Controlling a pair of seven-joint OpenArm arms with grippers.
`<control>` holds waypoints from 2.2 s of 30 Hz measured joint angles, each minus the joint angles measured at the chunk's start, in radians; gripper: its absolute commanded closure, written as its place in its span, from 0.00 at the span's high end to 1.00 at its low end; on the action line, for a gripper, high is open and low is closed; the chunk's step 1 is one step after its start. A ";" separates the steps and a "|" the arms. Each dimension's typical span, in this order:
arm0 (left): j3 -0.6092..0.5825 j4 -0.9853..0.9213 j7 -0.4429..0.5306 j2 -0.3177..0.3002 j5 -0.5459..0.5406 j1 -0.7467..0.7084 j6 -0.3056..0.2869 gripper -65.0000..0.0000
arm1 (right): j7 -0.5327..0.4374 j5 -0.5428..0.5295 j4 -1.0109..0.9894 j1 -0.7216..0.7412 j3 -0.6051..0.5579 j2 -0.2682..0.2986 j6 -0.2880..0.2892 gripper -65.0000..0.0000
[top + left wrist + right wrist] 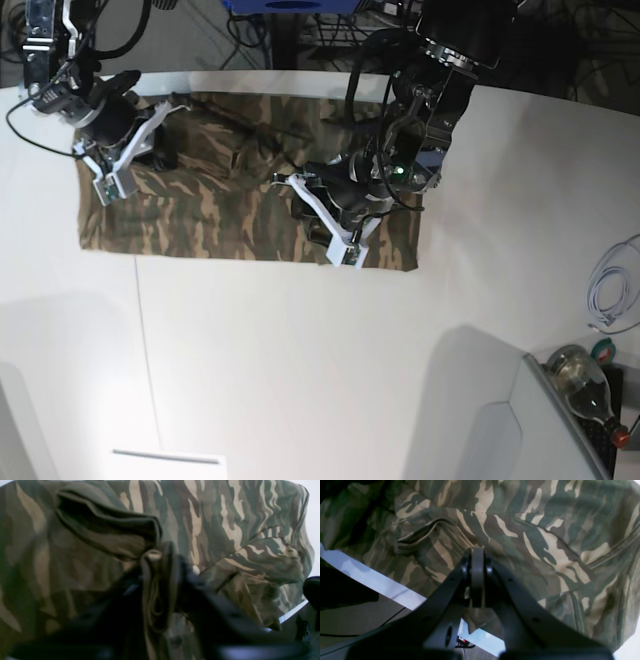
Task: Layout the t-shirt on the table in an organized manner, then fold the t-shirt properly
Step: 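Fold the strip end with the left gripper toward the right gripper, then release the shirt and reposition both grippers at its edges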
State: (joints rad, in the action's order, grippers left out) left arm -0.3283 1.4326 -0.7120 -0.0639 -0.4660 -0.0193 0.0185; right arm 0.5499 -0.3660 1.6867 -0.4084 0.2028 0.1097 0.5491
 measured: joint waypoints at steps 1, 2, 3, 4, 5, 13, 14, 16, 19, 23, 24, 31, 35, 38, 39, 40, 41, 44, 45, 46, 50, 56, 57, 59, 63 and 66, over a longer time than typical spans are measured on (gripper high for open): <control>0.000 0.000 0.000 0.000 0.000 0.000 0.000 0.36 | 0.000 0.000 0.000 0.000 0.000 0.000 0.000 0.02; 0.000 0.000 0.000 0.000 0.000 0.000 0.000 0.41 | 0.000 0.000 0.000 0.000 0.000 0.000 0.000 0.02; 0.000 0.000 0.000 0.000 0.000 0.000 0.000 0.46 | 0.000 0.000 0.000 0.000 0.000 0.000 0.000 0.02; -0.001 0.000 0.000 0.000 -0.002 0.000 0.000 0.50 | 0.000 0.000 0.000 0.000 0.000 0.000 0.000 0.02; -0.001 0.000 0.000 0.000 -0.004 0.000 0.000 0.53 | 0.000 0.000 0.000 0.000 0.000 0.000 0.000 0.02; -0.088 0.001 0.000 -0.003 -0.006 0.006 -0.003 0.57 | 0.000 0.000 0.000 0.000 0.000 0.000 0.000 0.02; -0.117 -0.001 -0.005 -0.002 -0.008 0.016 -0.003 0.57 | 0.000 0.000 0.000 0.000 0.000 0.000 0.000 0.02; -0.162 -0.004 -0.008 0.015 -0.006 0.038 -0.006 0.56 | 0.002 0.000 0.000 0.000 0.000 0.000 0.000 0.02; -0.181 0.001 0.004 0.053 -0.011 0.054 -0.008 0.55 | 0.000 0.000 0.000 0.000 0.000 -0.003 0.000 0.02; -0.182 0.038 -0.011 0.054 -0.008 0.043 -0.005 0.55 | 0.000 0.000 0.000 0.000 0.000 -0.003 0.000 0.02; -0.177 0.061 -0.011 0.050 -0.005 0.037 -0.003 0.55 | 0.000 0.000 0.000 0.000 0.001 -0.003 0.000 0.02; -0.172 0.189 -0.001 -0.116 -0.006 -0.045 0.001 0.48 | -0.001 0.000 0.002 0.001 0.270 -0.065 0.001 0.02; -0.173 0.192 -0.010 -0.170 0.000 -0.087 -0.002 0.14 | 0.007 0.000 0.002 0.021 0.336 -0.096 0.002 0.02; -0.173 0.195 -0.003 -0.172 -0.006 -0.099 -0.004 0.00 | -0.001 -0.004 0.002 0.028 0.336 -0.092 0.001 0.02; -0.175 0.194 -0.003 -0.174 -0.006 -0.101 -0.004 0.00 | 0.000 -0.003 0.002 0.027 0.336 -0.092 0.002 0.02; -0.176 0.185 0.000 -0.175 -0.006 -0.103 -0.004 0.00 | 0.004 -0.003 0.001 0.025 0.334 -0.093 0.002 0.02; -0.176 0.167 0.001 -0.177 -0.003 -0.103 -0.004 0.00 | 0.003 -0.002 0.001 0.022 0.320 -0.093 0.002 0.02; -0.175 0.118 0.004 -0.180 -0.002 -0.112 -0.004 0.00 | 0.003 -0.005 0.001 0.026 0.308 -0.096 0.002 0.02; -0.175 0.102 0.002 -0.180 -0.003 -0.114 -0.004 0.00 | 0.003 -0.003 0.000 0.029 0.312 -0.095 0.002 0.02; -0.175 0.091 -0.002 -0.180 -0.002 -0.117 -0.003 0.00 | -0.002 -0.006 -0.008 0.032 0.316 -0.096 0.002 0.03; -0.175 0.084 0.004 -0.184 -0.002 -0.121 -0.003 0.00 | 0.008 -0.003 -0.108 0.082 0.359 -0.099 0.008 0.06; -0.133 0.166 -0.001 -0.227 -0.014 -0.174 -0.008 0.00 | 0.004 -0.164 -0.204 0.125 0.482 -0.093 0.005 0.58; -0.093 0.206 0.000 -0.233 -0.015 -0.201 -0.014 0.00 | 0.003 -0.199 -0.204 0.122 0.501 -0.092 0.005 0.70; 0.019 0.261 0.003 -0.241 -0.016 -0.251 -0.017 0.00 | 0.055 -0.243 -0.205 0.117 0.520 -0.068 0.013 0.86; 0.269 0.273 0.001 -0.255 -0.001 -0.299 -0.004 0.00 | 0.133 -0.319 -0.331 0.168 0.552 0.013 0.143 0.88; 0.382 0.216 0.009 -0.261 0.000 -0.291 -0.011 0.00 | 0.161 -0.317 -0.507 0.248 0.549 0.067 0.141 0.88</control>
State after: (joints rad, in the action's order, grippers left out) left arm 0.0536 1.6482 -0.7033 -0.3244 -0.4660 -0.3099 0.0071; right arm 0.7105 -0.6834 1.1793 -0.1600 0.7517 0.1768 0.6903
